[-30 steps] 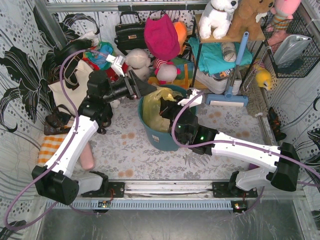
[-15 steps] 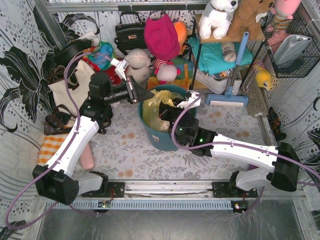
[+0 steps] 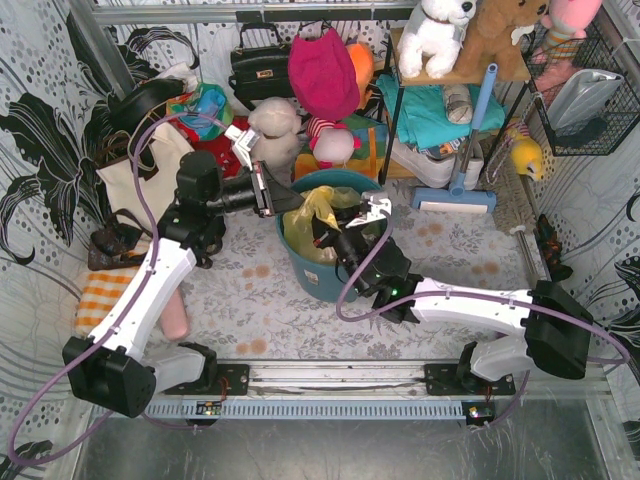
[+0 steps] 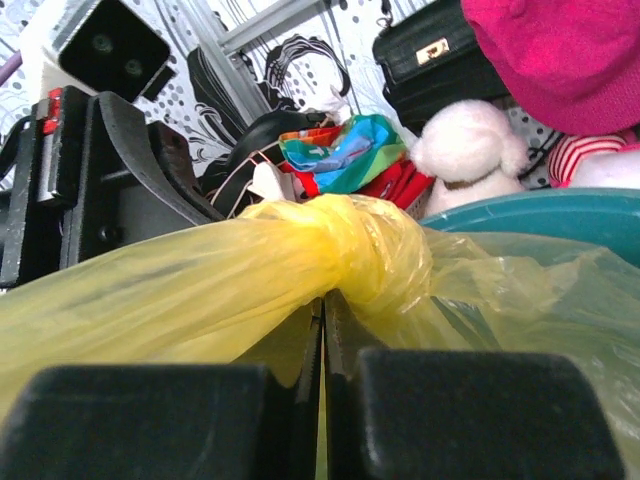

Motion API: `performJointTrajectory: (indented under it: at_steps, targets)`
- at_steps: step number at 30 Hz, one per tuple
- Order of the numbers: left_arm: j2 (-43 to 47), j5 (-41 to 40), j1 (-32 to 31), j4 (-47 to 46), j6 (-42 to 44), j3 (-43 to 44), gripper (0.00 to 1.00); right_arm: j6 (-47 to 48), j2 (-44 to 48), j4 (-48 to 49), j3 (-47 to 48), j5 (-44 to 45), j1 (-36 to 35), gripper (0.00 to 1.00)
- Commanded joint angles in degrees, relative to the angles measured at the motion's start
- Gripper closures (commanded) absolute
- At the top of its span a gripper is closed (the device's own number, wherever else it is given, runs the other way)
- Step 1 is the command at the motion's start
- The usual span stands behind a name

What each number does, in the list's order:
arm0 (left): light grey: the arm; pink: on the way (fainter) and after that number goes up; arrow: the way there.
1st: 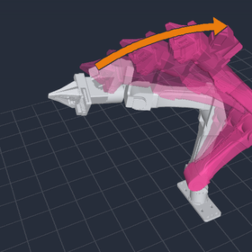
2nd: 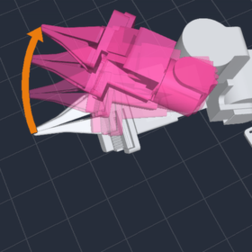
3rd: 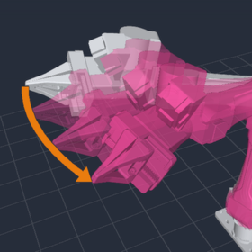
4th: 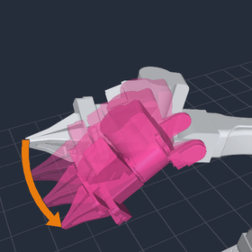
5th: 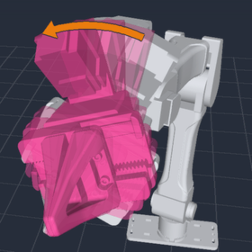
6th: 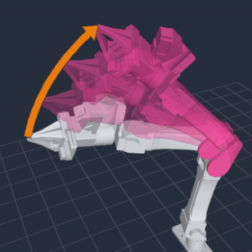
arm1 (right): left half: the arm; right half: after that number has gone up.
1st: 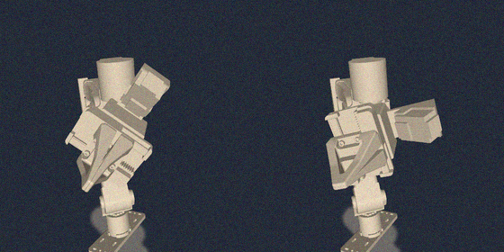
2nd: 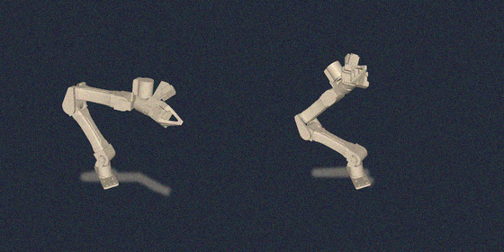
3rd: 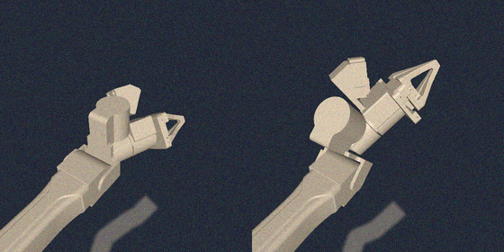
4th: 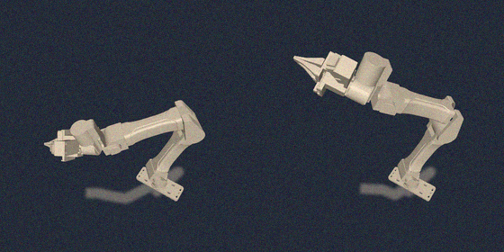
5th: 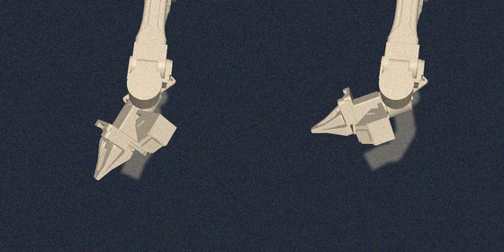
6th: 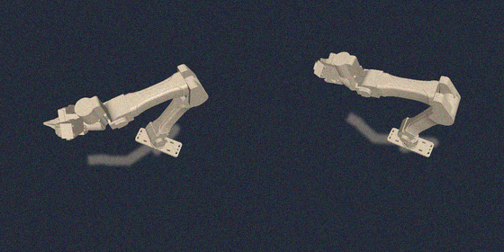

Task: Tie the trash bag

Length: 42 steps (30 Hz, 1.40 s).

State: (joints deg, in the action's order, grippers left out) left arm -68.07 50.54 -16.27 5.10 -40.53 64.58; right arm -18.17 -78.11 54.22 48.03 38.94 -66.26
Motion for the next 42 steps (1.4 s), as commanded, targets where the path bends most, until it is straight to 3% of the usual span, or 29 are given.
performJointTrajectory:
  at_steps: [1,13,22,30,36,42]
  targets:
    - [2.1,4.4,0.4,-2.1,-0.6,-0.9,0.9,8.5,-1.2,10.7,0.2,-3.3,-0.3,1.0]
    - [5.9,6.3,0.4,0.6,0.0,-2.8,0.9,14.3,-4.6,25.9,-4.4,-12.9,2.9,1.0]
    - [7.0,4.9,0.4,2.1,-0.3,-5.6,0.89,7.7,-6.4,35.1,-7.9,-24.6,7.3,1.0]
    - [6.3,5.2,0.1,-3.6,-4.4,-6.7,0.84,3.7,-9.1,40.9,-7.8,-34.8,8.0,1.0]
    - [6.3,4.5,-0.1,-1.6,-3.4,-5.9,0.7,2.7,-10.8,42.7,-6.5,-38.0,8.0,1.0]
    - [5.7,-1.0,-0.1,9.3,3.6,1.2,0.56,3.5,-10.2,42.6,-7.2,-37.1,8.1,1.0]
